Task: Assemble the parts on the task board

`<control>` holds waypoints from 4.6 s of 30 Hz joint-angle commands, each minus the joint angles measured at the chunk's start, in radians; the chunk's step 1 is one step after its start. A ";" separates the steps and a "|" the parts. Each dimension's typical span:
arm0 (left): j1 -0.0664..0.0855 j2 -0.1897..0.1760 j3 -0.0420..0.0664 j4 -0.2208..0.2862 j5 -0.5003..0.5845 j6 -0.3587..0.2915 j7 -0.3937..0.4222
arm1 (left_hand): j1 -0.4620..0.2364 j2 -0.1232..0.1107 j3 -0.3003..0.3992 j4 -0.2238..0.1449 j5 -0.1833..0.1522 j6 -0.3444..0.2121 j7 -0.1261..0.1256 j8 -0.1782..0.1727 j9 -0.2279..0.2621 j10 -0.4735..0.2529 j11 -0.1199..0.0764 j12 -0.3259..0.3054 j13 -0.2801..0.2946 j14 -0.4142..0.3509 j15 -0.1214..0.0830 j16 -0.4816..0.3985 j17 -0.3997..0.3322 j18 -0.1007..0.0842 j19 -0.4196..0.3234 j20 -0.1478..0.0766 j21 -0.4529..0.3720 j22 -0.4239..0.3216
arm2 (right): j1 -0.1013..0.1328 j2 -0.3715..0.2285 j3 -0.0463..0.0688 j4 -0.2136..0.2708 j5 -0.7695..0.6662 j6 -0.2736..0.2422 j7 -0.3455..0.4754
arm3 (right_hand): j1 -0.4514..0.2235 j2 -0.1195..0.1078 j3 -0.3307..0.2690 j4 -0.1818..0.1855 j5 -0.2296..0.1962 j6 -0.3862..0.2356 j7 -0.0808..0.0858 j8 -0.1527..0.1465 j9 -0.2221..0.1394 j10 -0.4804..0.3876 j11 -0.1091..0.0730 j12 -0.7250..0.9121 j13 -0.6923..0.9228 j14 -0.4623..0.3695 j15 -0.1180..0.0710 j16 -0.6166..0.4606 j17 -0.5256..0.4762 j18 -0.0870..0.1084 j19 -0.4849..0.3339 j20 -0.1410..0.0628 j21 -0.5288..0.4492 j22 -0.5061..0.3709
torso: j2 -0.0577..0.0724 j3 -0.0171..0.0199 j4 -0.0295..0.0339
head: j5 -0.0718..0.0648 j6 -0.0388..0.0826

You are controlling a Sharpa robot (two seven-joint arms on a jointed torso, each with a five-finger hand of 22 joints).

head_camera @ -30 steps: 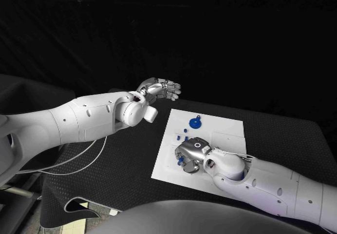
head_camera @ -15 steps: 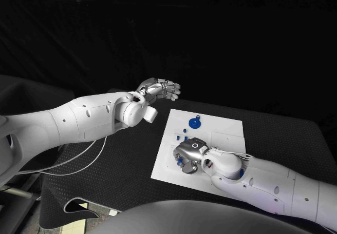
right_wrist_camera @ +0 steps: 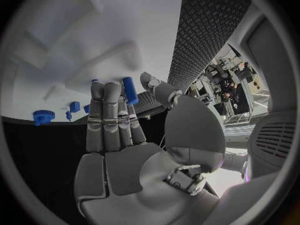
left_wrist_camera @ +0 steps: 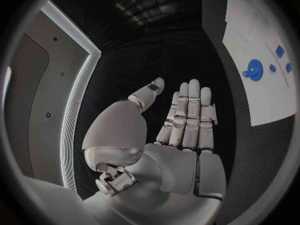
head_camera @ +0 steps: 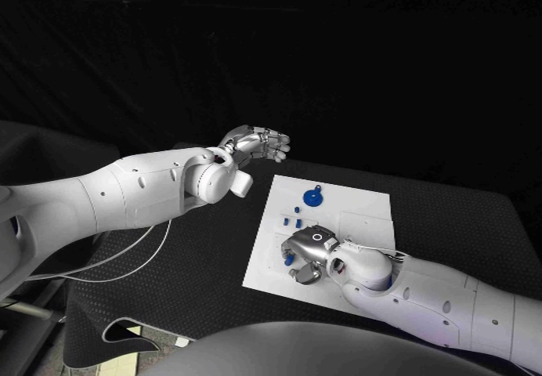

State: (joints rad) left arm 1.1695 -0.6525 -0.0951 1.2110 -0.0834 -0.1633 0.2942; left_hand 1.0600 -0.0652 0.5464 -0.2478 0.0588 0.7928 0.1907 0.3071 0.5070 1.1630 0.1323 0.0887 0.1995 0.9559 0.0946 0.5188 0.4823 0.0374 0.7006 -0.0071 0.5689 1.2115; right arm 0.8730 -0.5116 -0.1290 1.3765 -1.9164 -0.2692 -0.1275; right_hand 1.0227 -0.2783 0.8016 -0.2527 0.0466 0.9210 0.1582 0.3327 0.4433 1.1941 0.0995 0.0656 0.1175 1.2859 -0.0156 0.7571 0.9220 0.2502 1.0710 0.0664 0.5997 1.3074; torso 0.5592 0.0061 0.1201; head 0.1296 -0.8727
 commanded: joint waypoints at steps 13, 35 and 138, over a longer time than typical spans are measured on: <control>0.001 0.001 0.001 -0.003 0.005 0.017 0.003 | -0.011 0.002 0.000 0.005 0.001 -0.009 0.000 0.007 -0.001 -0.007 -0.001 -0.005 -0.001 0.001 0.006 -0.007 0.002 0.015 0.001 0.007 -0.005 0.001 | -0.001 -0.030 -0.001 0.037 0.034 -0.100 0.014 | 0.016 -0.014 -0.045 -0.011 0.003 -0.026 0.008 -0.014 -0.009 -0.037 0.010 0.001 -0.016 -0.008 0.012 -0.007 0.003 0.012 -0.014 0.002 0.004 0.019 | 0.000 0.0010 -0.0003 | -0.004 0.000; 0.001 0.003 0.001 -0.008 0.005 0.020 0.000 | -0.010 0.002 0.001 0.005 0.001 -0.011 0.001 0.006 -0.002 -0.008 0.000 -0.006 -0.002 0.001 0.006 -0.010 0.005 0.015 0.001 0.007 -0.007 0.002 | 0.000 -0.061 0.001 0.082 0.036 -0.112 -0.007 | 0.048 -0.015 -0.015 0.010 0.003 -0.006 0.000 -0.001 -0.008 -0.009 0.002 0.017 -0.018 0.001 0.004 -0.002 0.005 0.012 -0.006 0.001 0.009 0.019 | 0.000 -0.0004 0.0000 | -0.006 0.000; -0.020 0.004 -0.001 -0.025 0.001 0.074 0.016 | -0.178 -0.048 -0.130 0.057 -0.009 -0.030 0.004 0.011 -0.006 -0.020 0.002 -0.009 -0.005 -0.007 0.010 -0.054 0.056 0.025 -0.002 0.011 -0.034 0.015 | 0.158 -0.317 -0.058 0.128 0.878 0.328 -0.477 | -0.413 0.102 -0.101 0.105 0.002 -0.002 -0.053 0.013 0.129 -0.074 -0.107 1.093 0.903 0.058 -0.100 0.403 0.219 0.012 0.104 -0.119 0.298 0.020 | -0.011 -0.0020 -0.0217 | -0.227 0.015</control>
State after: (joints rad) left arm 1.1488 -0.6507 -0.0964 1.1831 -0.0838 -0.1066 0.2964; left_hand 0.8867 -0.1158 0.4219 -0.1922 0.0531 0.7696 0.1959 0.3146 0.5027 1.1521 0.1359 0.0848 0.1953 0.9557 0.1020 0.4689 0.5376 0.0529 0.7007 0.0003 0.5380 1.2253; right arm 1.0347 -0.8312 -0.1859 1.5046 -1.0355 0.0644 -0.6027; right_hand 0.6148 -0.1802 0.7009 -0.1428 0.0473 0.9102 0.1016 0.3520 0.5778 1.1287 -0.0071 1.1575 1.0197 1.3484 -0.1175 1.1538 1.1414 0.2355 1.1784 -0.0484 0.8942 1.3097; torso 0.5480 0.0049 0.0988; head -0.0968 -0.8552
